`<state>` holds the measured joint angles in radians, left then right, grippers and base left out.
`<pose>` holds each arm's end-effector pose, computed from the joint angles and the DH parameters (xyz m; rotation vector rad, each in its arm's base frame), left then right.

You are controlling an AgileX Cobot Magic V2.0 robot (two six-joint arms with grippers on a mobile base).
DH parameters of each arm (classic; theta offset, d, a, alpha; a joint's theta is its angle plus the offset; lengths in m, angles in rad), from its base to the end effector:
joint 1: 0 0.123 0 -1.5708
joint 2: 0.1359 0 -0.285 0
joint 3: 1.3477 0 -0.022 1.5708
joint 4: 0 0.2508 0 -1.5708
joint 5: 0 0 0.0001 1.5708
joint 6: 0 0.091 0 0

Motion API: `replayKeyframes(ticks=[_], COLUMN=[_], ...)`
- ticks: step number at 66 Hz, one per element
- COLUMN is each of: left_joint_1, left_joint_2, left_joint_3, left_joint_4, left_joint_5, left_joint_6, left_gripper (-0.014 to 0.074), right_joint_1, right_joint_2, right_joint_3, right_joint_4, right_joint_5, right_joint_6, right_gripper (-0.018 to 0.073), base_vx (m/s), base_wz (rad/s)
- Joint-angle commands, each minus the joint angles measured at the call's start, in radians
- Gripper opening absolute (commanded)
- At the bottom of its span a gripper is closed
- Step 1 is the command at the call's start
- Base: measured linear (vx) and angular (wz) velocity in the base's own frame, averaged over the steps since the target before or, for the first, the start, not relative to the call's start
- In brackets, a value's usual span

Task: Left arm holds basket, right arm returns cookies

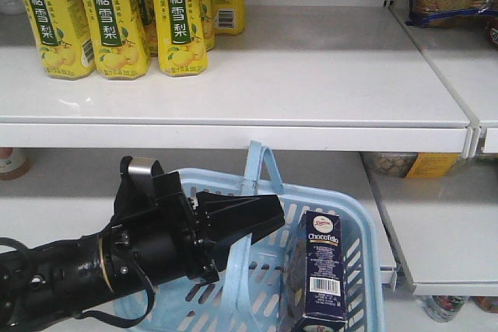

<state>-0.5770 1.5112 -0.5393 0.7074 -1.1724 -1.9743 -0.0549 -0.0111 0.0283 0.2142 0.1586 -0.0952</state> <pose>0.1960 -0.1926 0.2400 -0.2997 1.8679 -2.1490 0.0566 0.0000 0.1901 0.1162 1.6522 0.0745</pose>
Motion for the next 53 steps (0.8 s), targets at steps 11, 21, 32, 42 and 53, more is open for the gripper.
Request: replayKeyframes(ticks=[11,21,32,42,53], left_joint_1=[0.02,0.02,0.02,0.02,0.02], left_joint_2=[-0.034,-0.034,-0.034,-0.034,-0.034], left_joint_3=[-0.033,-0.033,-0.033,-0.033,-0.033], left_joint_4=[-0.204,-0.204,-0.204,-0.204,-0.204], left_joint_5=[-0.194,-0.194,-0.194,-0.194,-0.194], left_joint_6=[0.025,0.025,0.025,0.025,0.025], left_gripper=[-0.0003,-0.0003,-0.0003,-0.0003,-0.0003], right_joint_1=[-0.005,-0.005,-0.005,-0.005,-0.005], right_joint_2=[-0.012,-0.003,0.109,0.288,0.484], right_joint_3=[0.008,-0.073,-0.235,-0.408,-0.562], right_joint_4=[0.09,0.053,0.046,0.046,0.046], right_joint_5=[-0.258,-0.325,-0.26,-0.257,-0.256], right_joint_6=[0.018,-0.046,-0.141,-0.166,-0.166], right_gripper=[0.0004,0.0004,0.0004,0.0004,0.0004], base_vx=[0.0,0.0,0.0,0.0,0.0], base_wz=[0.0,0.0,0.0,0.0,0.0])
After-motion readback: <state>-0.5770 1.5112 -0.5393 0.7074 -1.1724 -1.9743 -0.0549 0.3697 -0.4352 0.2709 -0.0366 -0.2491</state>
